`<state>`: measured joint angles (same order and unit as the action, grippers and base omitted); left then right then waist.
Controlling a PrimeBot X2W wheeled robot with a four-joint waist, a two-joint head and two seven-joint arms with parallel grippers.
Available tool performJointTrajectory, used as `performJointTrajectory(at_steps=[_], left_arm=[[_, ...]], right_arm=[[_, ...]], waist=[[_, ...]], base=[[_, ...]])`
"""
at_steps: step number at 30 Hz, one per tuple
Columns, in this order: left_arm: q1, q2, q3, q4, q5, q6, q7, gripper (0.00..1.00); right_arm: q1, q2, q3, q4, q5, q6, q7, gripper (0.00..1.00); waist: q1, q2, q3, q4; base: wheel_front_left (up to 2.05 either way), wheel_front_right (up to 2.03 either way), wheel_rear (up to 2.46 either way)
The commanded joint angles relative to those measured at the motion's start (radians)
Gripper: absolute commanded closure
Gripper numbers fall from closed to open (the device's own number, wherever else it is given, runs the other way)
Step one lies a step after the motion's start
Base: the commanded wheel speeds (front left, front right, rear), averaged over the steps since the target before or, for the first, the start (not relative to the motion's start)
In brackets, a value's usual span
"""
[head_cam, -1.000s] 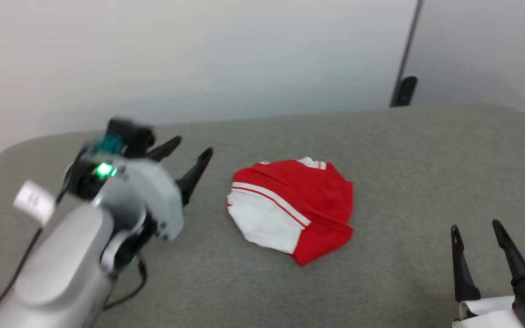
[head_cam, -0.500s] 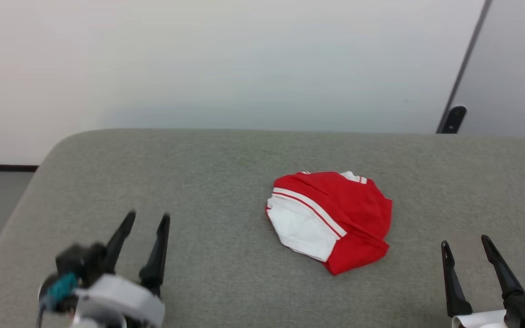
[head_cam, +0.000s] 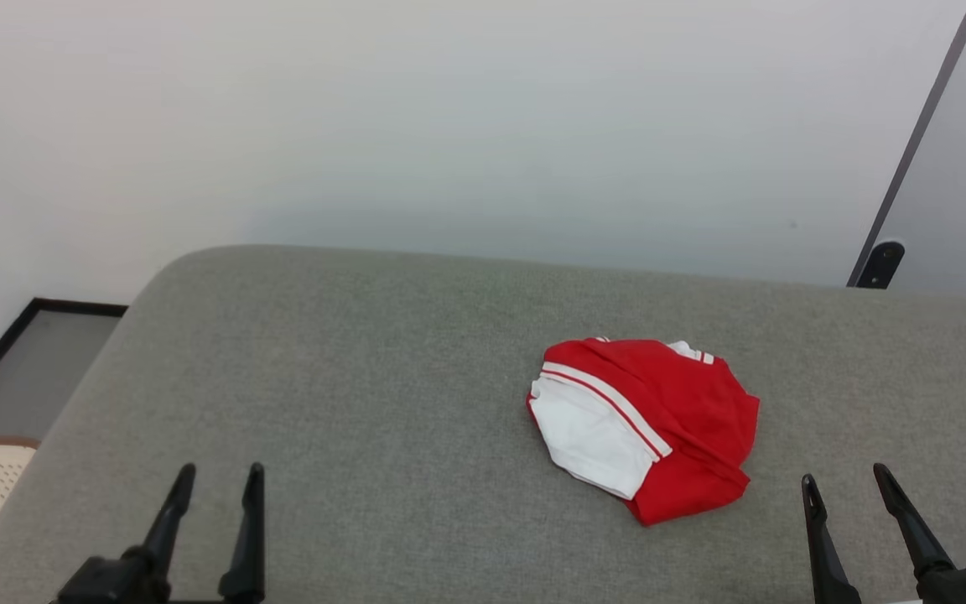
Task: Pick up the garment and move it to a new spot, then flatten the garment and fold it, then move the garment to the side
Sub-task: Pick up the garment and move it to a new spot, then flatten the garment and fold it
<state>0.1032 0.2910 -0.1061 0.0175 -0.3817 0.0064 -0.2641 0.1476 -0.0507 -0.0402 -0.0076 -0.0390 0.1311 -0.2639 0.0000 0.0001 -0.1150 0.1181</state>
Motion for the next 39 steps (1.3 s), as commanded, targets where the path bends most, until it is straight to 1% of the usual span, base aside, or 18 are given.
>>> performJointTrajectory(at_steps=[1, 4, 6, 9, 13, 18, 19, 23, 25, 27, 28, 30, 32, 33, 35, 36, 38, 39], left_arm=[[0.018, -0.021, 0.028, 0.004, 0.021, -0.022, 0.000, 0.00], [0.028, -0.048, 0.070, 0.011, 0.051, -0.057, 0.000, 0.00], [0.033, -0.064, 0.089, 0.015, 0.067, -0.072, 0.000, 0.00], [0.032, -0.087, 0.099, 0.018, 0.095, -0.095, 0.000, 0.00], [0.009, -0.122, 0.104, 0.022, 0.123, -0.111, 0.000, 0.00], [0.001, -0.150, 0.125, 0.043, 0.136, -0.122, 0.000, 0.00], [0.001, -0.150, 0.125, 0.043, 0.136, -0.122, 0.000, 0.00], [-0.051, -0.135, 0.101, 0.092, 0.119, -0.130, 0.013, 0.00], [-0.093, -0.124, 0.079, 0.122, 0.086, -0.132, 0.086, 0.00], [-0.159, -0.088, 0.056, 0.141, 0.065, -0.135, 0.185, 0.00], [-0.193, -0.079, 0.044, 0.150, 0.037, -0.137, 0.241, 0.00], [-0.271, -0.042, 0.015, 0.162, 0.000, -0.138, 0.356, 0.00], [-0.343, -0.020, -0.016, 0.175, -0.074, -0.137, 0.490, 0.00], [-0.380, 0.009, -0.034, 0.178, -0.093, -0.137, 0.556, 0.00], [-0.453, 0.031, -0.047, 0.198, -0.160, -0.136, 0.685, 0.00], [-0.490, 0.048, -0.069, 0.199, -0.169, -0.136, 0.740, 0.00], [-0.546, 0.052, -0.075, 0.233, -0.220, -0.133, 0.860, 0.00], [-0.577, 0.068, -0.090, 0.240, -0.213, -0.135, 0.907, 0.00]], right_arm=[[0.008, 0.001, 0.001, -0.004, 0.002, -0.001, -0.001, 0.00], [0.007, 0.001, 0.006, -0.002, -0.001, -0.001, -0.001, 0.00], [0.002, 0.001, 0.002, -0.001, -0.010, -0.001, -0.001, 0.00], [-0.005, 0.001, -0.016, -0.004, -0.020, -0.001, -0.001, 0.00], [-0.006, 0.001, -0.065, -0.007, -0.029, -0.001, -0.001, 0.00], [-0.022, 0.001, -0.077, -0.008, -0.030, -0.001, -0.001, 0.00], [-0.022, 0.001, -0.077, -0.008, -0.030, -0.001, -0.001, 0.00], [-0.041, 0.001, -0.061, -0.004, -0.031, -0.001, -0.001, 0.00], [-0.048, 0.001, -0.050, 0.004, -0.034, -0.001, -0.001, 0.00], [-0.059, 0.001, -0.038, 0.009, -0.036, -0.001, -0.001, 0.00], [-0.063, 0.001, -0.035, 0.011, -0.035, -0.001, -0.001, 0.00], [-0.068, 0.001, -0.029, 0.016, -0.032, -0.001, -0.001, 0.00], [-0.076, 0.001, -0.024, 0.021, -0.032, -0.001, -0.001, 0.00], [-0.084, 0.001, -0.020, 0.021, -0.028, -0.001, -0.001, 0.00], [-0.096, 0.001, -0.016, 0.024, -0.021, -0.001, -0.001, 0.00], [-0.099, 0.001, -0.013, 0.026, -0.018, -0.001, -0.001, 0.00], [-0.108, 0.001, -0.010, 0.032, -0.010, -0.001, -0.001, 0.00], [-0.114, 0.001, -0.006, 0.034, -0.008, -0.001, -0.001, 0.00]], waist=[[0.0000, -0.0001, -0.004, 0.001], [0.0000, -0.0001, -0.002, -0.007], [0.0000, -0.0001, 0.000, -0.019], [0.0000, -0.0001, 0.008, -0.047], [0.0000, -0.0001, 0.022, -0.094], [0.0000, -0.0001, 0.043, -0.164], [0.0000, -0.0001, 0.043, -0.164], [0.0000, -0.0001, 0.067, -0.225], [0.0000, -0.0001, 0.079, -0.253], [0.0000, -0.0001, 0.092, -0.279], [0.0000, -0.0001, 0.099, -0.290], [0.0000, -0.0001, 0.114, -0.311], [0.0000, -0.0001, 0.129, -0.330], [0.0000, -0.0001, 0.142, -0.341], [0.0000, -0.0001, 0.163, -0.357], [0.0000, -0.0001, 0.175, -0.366], [0.0000, -0.0001, 0.193, -0.380], [0.0000, -0.0001, 0.201, -0.386]], base=[[0.00, 0.00, 0.00], [0.00, 0.00, 0.00], [0.00, 0.00, 0.00], [0.00, 0.00, 0.00], [0.00, 0.00, 0.00], [0.00, 0.00, 0.00], [0.00, 0.00, 0.00], [0.00, 0.00, 0.00], [0.00, 0.00, 0.00], [0.00, 0.00, 0.00], [0.00, 0.00, 0.00], [0.00, 0.00, 0.00], [0.00, 0.00, 0.00], [0.00, 0.00, 0.00], [0.00, 0.00, 0.00], [0.00, 0.00, 0.00], [0.00, 0.00, 0.00], [0.00, 0.00, 0.00]])
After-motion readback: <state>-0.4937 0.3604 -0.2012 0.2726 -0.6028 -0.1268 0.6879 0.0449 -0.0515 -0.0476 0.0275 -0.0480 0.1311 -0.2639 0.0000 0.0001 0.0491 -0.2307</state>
